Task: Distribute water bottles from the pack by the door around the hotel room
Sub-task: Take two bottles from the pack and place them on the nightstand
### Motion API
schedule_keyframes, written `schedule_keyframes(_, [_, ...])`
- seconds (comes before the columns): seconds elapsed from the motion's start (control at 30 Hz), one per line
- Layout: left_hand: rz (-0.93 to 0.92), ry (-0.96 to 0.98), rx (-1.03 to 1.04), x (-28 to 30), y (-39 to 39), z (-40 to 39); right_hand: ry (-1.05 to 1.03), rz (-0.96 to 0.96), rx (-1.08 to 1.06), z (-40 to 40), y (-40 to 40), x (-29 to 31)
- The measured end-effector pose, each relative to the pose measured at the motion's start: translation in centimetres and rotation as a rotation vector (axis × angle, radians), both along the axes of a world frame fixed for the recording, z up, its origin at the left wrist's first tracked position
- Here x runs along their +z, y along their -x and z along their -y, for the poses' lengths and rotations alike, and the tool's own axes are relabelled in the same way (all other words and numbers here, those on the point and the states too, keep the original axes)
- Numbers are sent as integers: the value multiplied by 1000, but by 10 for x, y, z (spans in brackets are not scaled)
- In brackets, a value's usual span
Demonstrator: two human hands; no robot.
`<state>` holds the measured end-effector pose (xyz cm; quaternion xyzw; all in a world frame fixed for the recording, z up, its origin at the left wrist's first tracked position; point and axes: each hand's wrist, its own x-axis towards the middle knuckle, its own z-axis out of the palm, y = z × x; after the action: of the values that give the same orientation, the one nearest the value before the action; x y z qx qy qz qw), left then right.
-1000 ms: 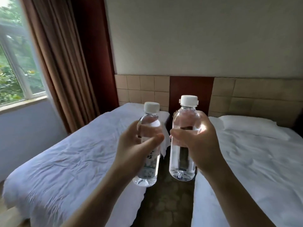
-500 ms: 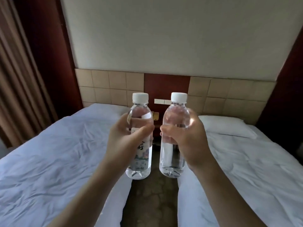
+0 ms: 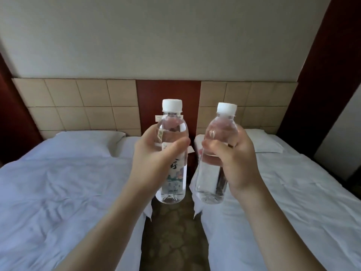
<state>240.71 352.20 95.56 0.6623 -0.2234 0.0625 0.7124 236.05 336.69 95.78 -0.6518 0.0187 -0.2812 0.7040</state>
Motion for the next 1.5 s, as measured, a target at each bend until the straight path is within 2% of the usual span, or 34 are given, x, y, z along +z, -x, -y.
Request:
schedule_keyframes(0.23, [-1,3,-9,-17,-149,59,-5,21,10,61,-150,-24])
schedule_keyframes(0.5, [-29,-12,91,-6,-316,110,-39,-16,106,114,-335,-18])
schedule_keyframes(0.7, [-49,-2,70,-7,-425,138,-16,-34,152,145,-445,-18])
schedule_keyframes(1.13, [-107,-3,-62,-42,-725,219,7,-86,71,215,-731,-52])
schedule_keyframes(1.5, [-111,-65,-73,-74,-909,287,82,-118,41,284,-919,-86])
